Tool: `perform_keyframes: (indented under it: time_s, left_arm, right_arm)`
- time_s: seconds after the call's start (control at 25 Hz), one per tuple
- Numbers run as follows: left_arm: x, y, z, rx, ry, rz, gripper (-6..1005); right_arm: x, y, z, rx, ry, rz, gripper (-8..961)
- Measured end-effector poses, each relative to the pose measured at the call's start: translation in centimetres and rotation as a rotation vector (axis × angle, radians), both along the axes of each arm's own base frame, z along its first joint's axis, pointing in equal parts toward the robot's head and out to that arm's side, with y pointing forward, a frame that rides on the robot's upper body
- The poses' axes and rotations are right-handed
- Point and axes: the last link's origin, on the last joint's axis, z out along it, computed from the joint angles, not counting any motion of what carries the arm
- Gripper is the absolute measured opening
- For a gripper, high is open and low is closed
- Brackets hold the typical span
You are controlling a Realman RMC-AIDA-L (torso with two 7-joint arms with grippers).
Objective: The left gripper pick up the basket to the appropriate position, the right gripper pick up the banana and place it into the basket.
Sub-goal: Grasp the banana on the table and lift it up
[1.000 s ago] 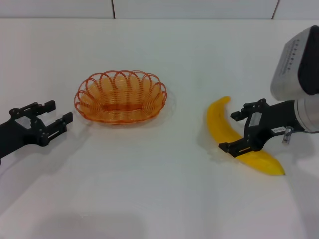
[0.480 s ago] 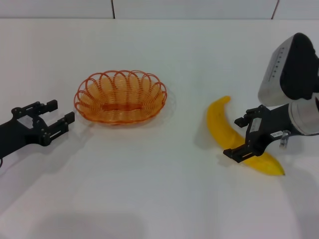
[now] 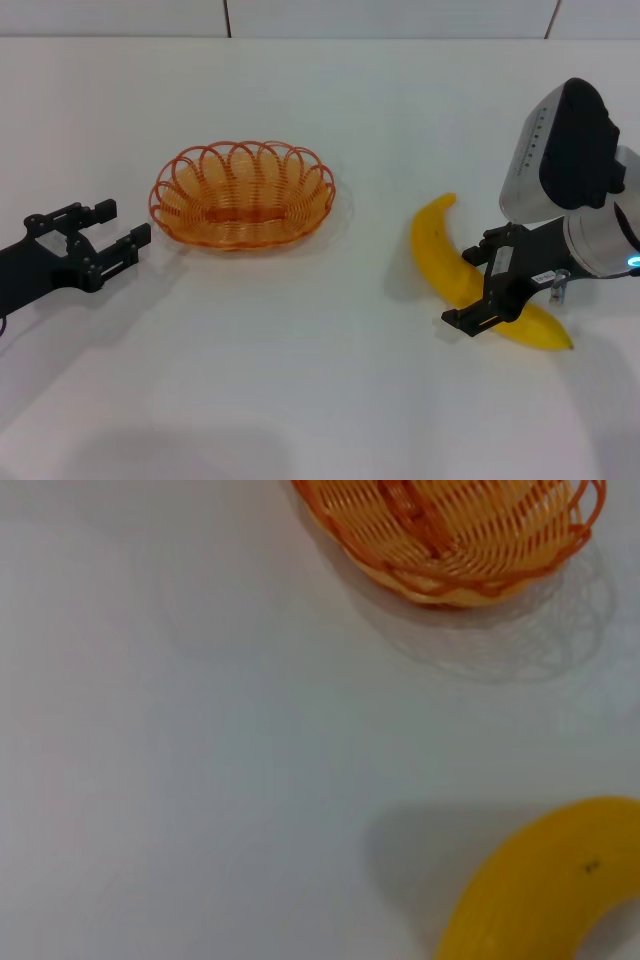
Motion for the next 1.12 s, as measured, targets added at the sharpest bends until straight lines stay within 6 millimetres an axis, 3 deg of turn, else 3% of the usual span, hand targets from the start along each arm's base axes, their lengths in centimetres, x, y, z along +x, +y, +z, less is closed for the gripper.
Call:
perform_keyframes:
  time_s: [0.64,1.12]
  left_arm:
    - [0.20,0.17,-0.06,0.000,-0.001,-0.005,580]
    - [0.22,0.20,-0.06,0.000,-0.001,-0.006,580]
  right_arm:
    - [0.14,0.33,-0.15,0.011,-0.023,-0.004,884]
    - [-0.65,0.64,0.19,0.025,-0.010,0.016,618]
